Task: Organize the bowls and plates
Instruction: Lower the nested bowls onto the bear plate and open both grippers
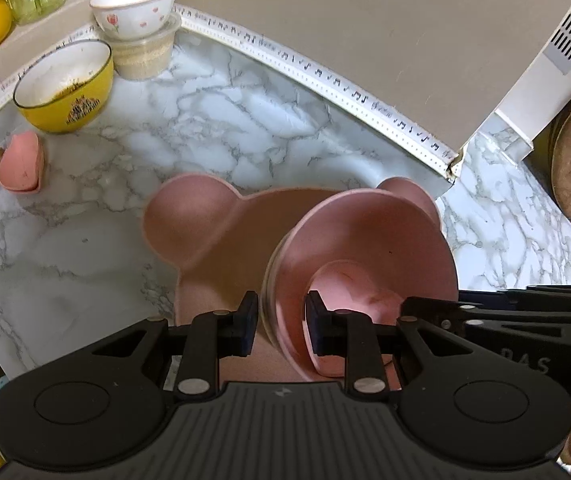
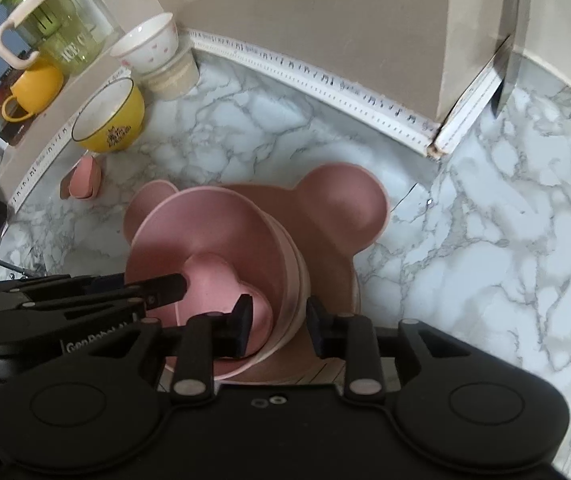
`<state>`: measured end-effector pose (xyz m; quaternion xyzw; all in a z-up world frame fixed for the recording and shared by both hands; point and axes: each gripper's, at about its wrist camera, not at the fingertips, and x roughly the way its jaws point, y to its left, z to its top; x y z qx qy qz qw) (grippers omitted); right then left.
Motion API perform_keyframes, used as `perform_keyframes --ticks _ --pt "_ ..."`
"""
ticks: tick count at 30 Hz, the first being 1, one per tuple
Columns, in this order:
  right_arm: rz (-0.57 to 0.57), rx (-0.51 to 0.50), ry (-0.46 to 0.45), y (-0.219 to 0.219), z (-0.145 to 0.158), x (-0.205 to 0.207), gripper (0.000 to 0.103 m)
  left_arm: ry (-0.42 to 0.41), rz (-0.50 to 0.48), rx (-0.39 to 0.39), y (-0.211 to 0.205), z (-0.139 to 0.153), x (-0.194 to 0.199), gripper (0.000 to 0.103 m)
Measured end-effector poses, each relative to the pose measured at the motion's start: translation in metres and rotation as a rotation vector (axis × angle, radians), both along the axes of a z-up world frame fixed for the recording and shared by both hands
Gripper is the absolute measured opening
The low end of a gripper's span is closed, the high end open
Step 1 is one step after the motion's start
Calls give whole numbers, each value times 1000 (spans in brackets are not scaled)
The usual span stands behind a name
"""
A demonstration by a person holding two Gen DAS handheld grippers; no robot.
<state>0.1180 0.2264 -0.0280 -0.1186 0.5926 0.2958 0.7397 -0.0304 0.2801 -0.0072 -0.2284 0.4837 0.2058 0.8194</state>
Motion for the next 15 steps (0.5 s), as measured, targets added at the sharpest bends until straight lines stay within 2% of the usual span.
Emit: perform_keyframes --ticks 4,7,9,13,15 --pt "9 32 -27 -8 13 -8 35 -42 -2 74 -9 13 -14 25" --pt "30 55 -54 -18 25 -16 37 -88 9 106 -18 25 -27 39" --pt "58 79 -76 -27 33 -22 40 -123 19 141 -26 33 -36 58" --pt "108 115 -144 -49 48 -35 51 -175 36 193 -48 45 -49 60" --pt "130 139 -184 -62 56 -42 58 -196 42 212 -61 49 -56 65"
